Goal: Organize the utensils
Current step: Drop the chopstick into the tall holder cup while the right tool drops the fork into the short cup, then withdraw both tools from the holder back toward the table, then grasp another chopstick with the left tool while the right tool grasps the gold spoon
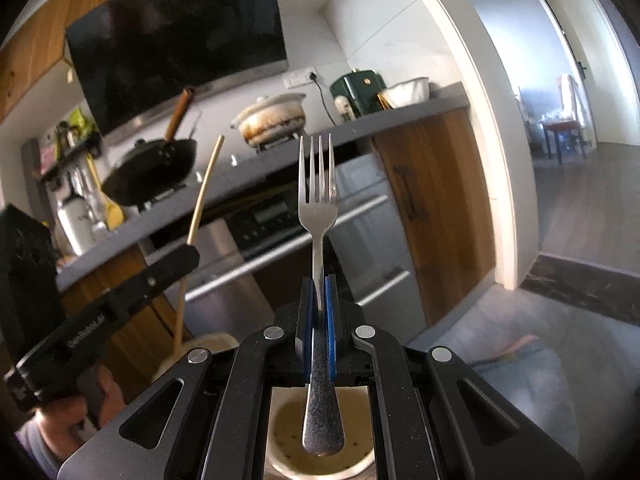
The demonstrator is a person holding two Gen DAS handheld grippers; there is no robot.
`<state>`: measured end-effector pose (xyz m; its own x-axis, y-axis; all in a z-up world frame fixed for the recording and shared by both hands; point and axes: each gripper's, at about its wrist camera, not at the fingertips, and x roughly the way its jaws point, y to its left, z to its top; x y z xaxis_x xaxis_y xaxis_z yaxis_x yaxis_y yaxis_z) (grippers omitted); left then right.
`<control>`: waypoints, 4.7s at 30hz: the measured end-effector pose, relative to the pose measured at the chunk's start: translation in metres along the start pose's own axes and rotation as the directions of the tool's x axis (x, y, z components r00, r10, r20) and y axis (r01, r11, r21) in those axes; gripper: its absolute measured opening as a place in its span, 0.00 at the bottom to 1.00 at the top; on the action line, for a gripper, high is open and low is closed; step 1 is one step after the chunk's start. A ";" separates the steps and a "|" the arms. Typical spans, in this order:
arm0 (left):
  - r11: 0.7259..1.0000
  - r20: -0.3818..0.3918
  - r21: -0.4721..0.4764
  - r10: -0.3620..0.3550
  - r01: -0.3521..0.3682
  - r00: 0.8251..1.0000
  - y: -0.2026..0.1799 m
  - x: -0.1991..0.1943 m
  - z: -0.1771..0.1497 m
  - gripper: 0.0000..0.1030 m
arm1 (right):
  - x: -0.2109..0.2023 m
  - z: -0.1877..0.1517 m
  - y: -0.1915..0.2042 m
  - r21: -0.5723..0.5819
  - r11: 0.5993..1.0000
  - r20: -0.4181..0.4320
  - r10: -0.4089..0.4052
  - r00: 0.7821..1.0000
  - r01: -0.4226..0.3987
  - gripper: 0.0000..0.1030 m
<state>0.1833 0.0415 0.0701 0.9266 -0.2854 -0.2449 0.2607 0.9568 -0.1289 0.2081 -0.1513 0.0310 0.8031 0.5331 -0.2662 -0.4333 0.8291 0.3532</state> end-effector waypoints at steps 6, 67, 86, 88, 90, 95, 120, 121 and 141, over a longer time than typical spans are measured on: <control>1.000 -0.040 -0.008 -0.001 0.001 0.999 0.006 -0.001 -0.018 0.05 | 0.002 -0.020 0.000 -0.046 0.998 -0.025 -0.036 0.999 0.035 0.06; 0.989 -0.032 0.031 0.146 -0.145 0.989 -0.009 -0.095 -0.027 0.95 | -0.096 -0.023 0.014 -0.215 0.966 -0.041 -0.159 0.986 0.147 0.94; 0.989 -0.228 0.130 0.098 -0.069 0.969 -0.033 -0.120 -0.091 0.95 | -0.137 -0.062 -0.019 -0.228 0.949 -0.137 -0.252 0.958 0.218 0.95; 0.990 -0.259 0.128 0.093 -0.061 0.961 -0.034 -0.117 -0.101 0.95 | -0.138 -0.067 -0.020 -0.236 0.946 -0.148 -0.260 0.954 0.222 0.95; 0.991 -0.286 0.121 0.090 -0.058 0.954 -0.034 -0.115 -0.110 0.95 | -0.138 -0.071 -0.023 -0.241 0.944 -0.161 -0.269 0.950 0.226 0.95; 0.994 -0.344 0.098 0.082 -0.051 0.935 -0.033 -0.111 -0.126 0.95 | -0.137 -0.079 -0.031 -0.233 0.945 -0.192 -0.278 0.941 0.231 0.95; 0.976 -0.548 0.216 0.129 -0.009 0.827 -0.059 -0.096 -0.180 0.82 | -0.104 -0.126 -0.054 -0.239 0.929 -0.417 -0.360 0.834 0.282 0.76; 0.976 -0.559 0.217 0.128 -0.005 0.819 -0.060 -0.095 -0.181 0.78 | -0.102 -0.126 -0.054 -0.241 0.928 -0.426 -0.363 0.829 0.282 0.72; 0.982 -0.661 0.180 0.079 0.056 0.747 -0.058 -0.092 -0.184 0.15 | -0.083 -0.125 -0.050 -0.243 0.931 -0.483 -0.359 0.798 0.272 0.20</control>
<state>0.0330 0.0023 -0.0772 0.5331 -0.1746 -0.8279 0.3568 0.9336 0.0328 0.1116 -0.2164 -0.0767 0.5990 0.2091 -0.7730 -0.2850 0.9578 0.0382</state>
